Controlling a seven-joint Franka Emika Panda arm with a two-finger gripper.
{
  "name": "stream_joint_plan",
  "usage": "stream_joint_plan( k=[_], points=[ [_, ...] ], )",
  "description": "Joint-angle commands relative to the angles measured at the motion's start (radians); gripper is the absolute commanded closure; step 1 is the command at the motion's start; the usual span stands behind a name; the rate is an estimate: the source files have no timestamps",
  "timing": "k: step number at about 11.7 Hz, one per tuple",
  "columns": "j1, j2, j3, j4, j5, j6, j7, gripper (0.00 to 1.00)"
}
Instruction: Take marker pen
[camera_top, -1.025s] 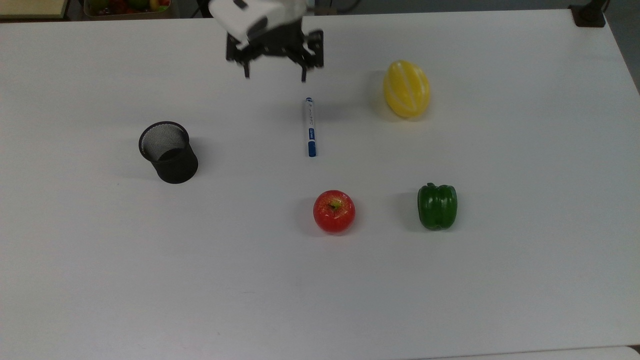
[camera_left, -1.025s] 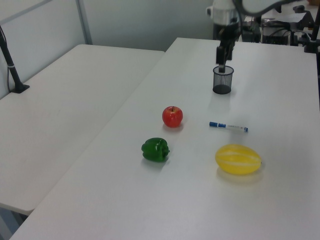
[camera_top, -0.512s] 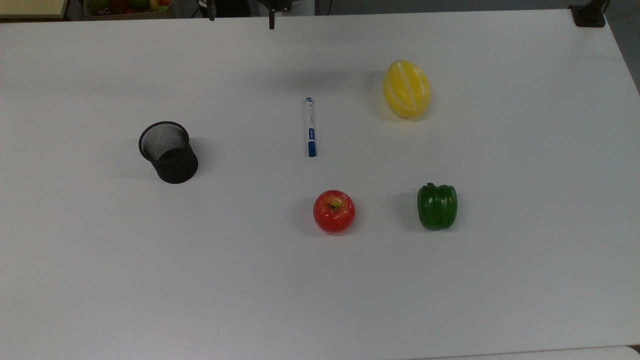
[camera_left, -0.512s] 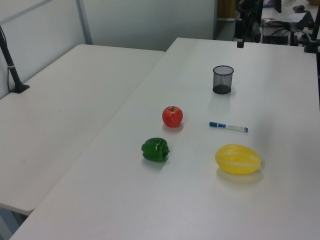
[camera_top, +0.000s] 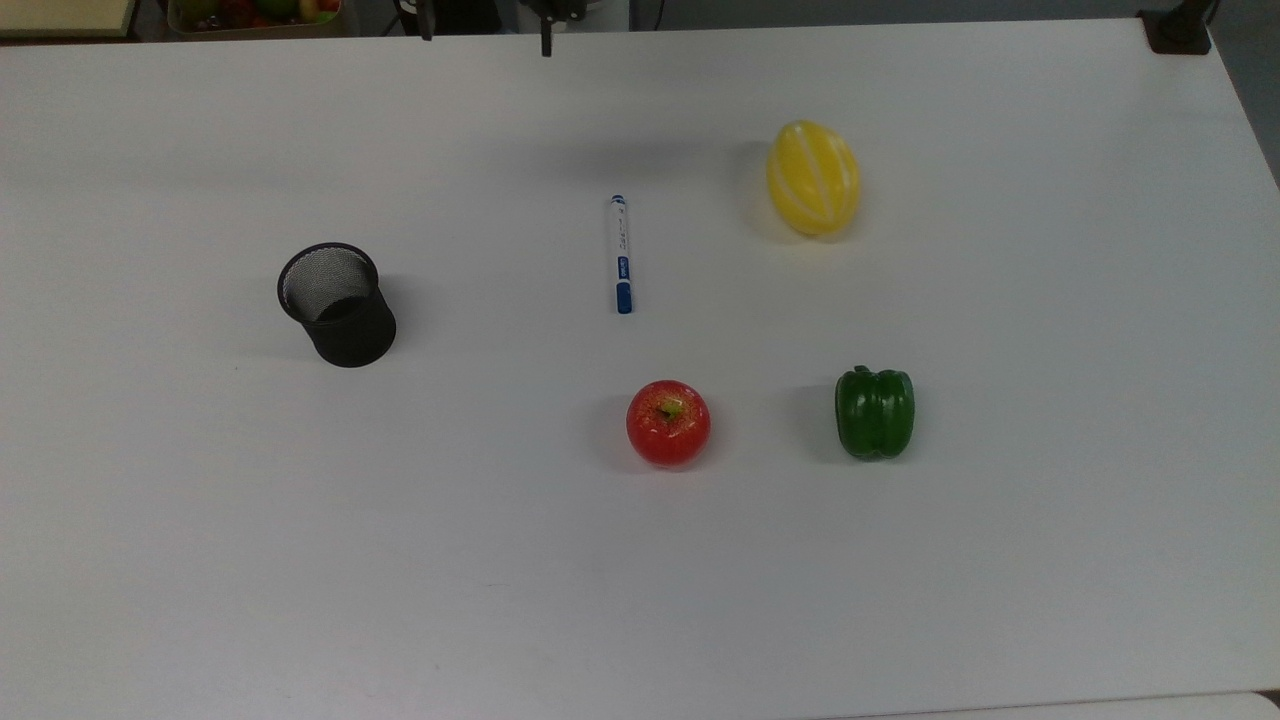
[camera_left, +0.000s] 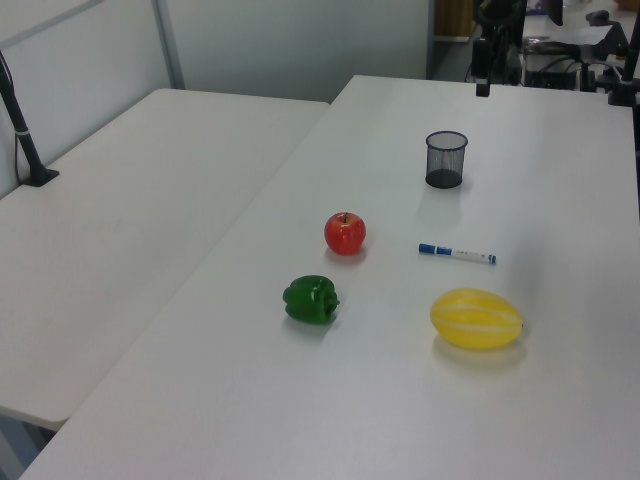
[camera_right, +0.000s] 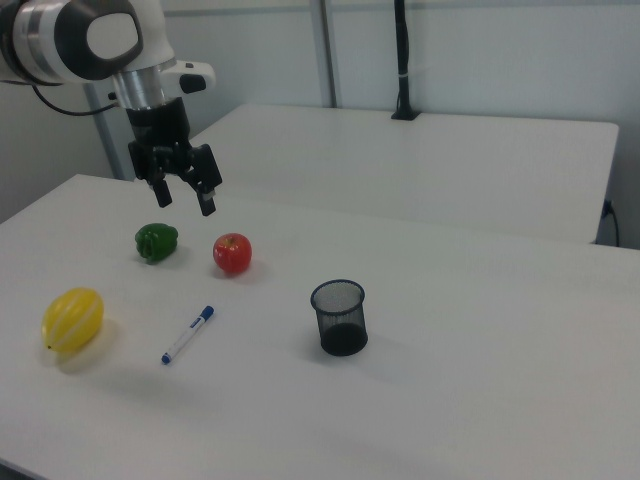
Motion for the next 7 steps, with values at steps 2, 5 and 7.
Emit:
stream_joint_plan(
  k=[2, 5, 7],
  points=[
    [0.058, -0.008, -0.028, -0.018, 0.006, 0.015, 0.000, 0.00],
    [0.068, -0.009, -0.046, -0.017, 0.008, 0.011, 0.000, 0.00],
    [0.066, -0.009, -0.046, -0.017, 0.008, 0.008, 0.000, 0.00]
  ],
)
